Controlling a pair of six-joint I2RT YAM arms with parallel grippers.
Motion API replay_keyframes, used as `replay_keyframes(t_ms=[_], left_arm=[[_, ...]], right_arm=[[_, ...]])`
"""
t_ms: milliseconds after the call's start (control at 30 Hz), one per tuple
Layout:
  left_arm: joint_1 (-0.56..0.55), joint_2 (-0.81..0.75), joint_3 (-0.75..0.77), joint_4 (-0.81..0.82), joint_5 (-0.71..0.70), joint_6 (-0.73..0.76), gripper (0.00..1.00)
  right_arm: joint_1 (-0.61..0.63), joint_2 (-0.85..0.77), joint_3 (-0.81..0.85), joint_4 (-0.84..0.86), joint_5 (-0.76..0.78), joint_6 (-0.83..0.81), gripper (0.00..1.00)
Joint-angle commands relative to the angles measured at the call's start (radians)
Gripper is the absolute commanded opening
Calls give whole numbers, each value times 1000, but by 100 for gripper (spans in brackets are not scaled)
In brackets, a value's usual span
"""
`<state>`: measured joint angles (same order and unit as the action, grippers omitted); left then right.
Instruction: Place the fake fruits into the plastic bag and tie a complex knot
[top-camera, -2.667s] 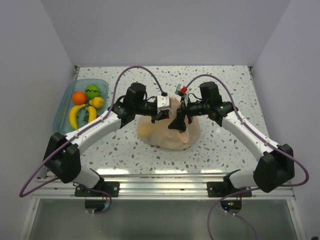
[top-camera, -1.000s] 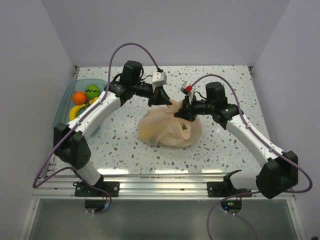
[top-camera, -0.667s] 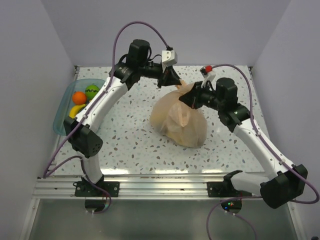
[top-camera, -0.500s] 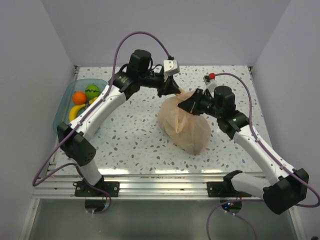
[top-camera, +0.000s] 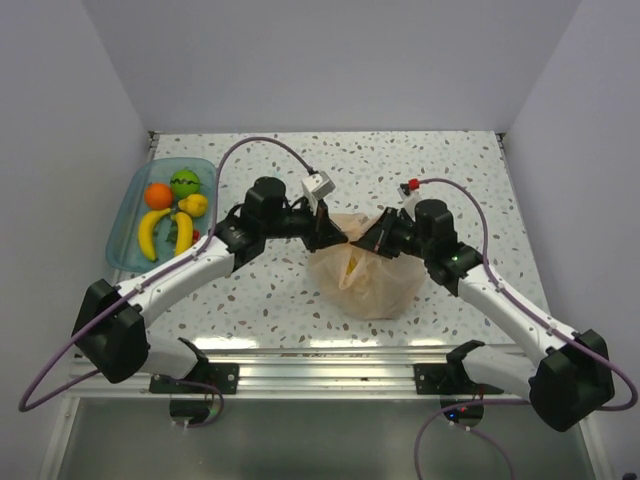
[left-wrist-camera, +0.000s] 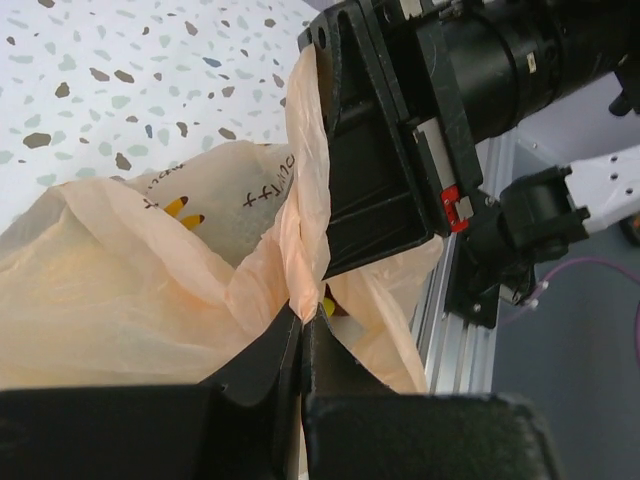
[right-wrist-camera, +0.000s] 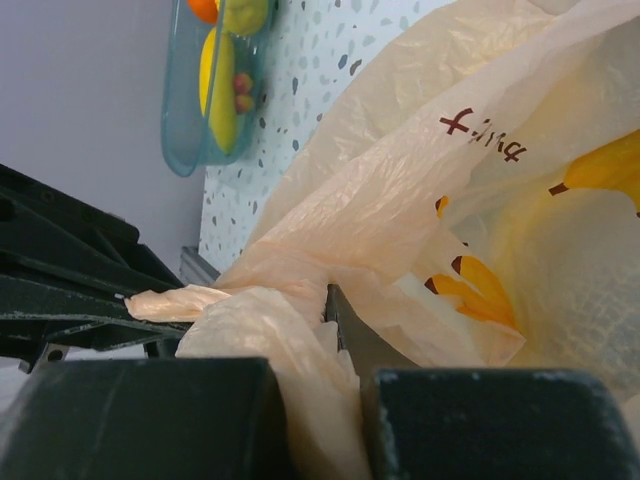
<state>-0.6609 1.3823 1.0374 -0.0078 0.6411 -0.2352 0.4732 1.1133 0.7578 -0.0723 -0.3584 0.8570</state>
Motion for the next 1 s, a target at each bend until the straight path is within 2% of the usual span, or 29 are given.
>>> replay_keyframes(t_ms=[0,67,233,333,367,467,500,600,700,733,800,900,967], left_arm=[[-48,-36,-45,112,-44,-191,0],[-81,-6,-72,130,-70,-220,0],[-167,41,-74,123,-276,-179,0],[-178,87,-57,88,-333,-154,0],[-178,104,-56,80,-346,-138,0],[-166,109,-54,86,-339,-104,0],[-160,106,-51,98,-305,-90,0],[-137,84,-17,100,-261,-59,0],[-129,70,13,80,-204,-12,0],[-129,63,18,71,-187,6,0],[-131,58,29,52,-158,13,0],[-131,60,30,36,-141,14,0],[-131,58,27,38,-133,17,0]], right_arm=[[-44,-10,-14,52,116,16,0],[-45,-9,-5,55,113,19,0],[-47,-18,-2,100,70,28,0],[-45,-26,20,82,35,-27,0],[-45,-33,31,42,30,-95,0],[-45,-53,77,-42,13,-259,14],[-45,-62,101,-72,7,-304,23],[-47,-90,141,-176,10,-458,27],[-50,-112,162,-259,6,-576,35],[-50,-115,164,-270,3,-623,43],[-50,-118,170,-291,16,-665,51],[-50,-124,181,-265,36,-731,59],[-50,-129,187,-232,26,-763,57]])
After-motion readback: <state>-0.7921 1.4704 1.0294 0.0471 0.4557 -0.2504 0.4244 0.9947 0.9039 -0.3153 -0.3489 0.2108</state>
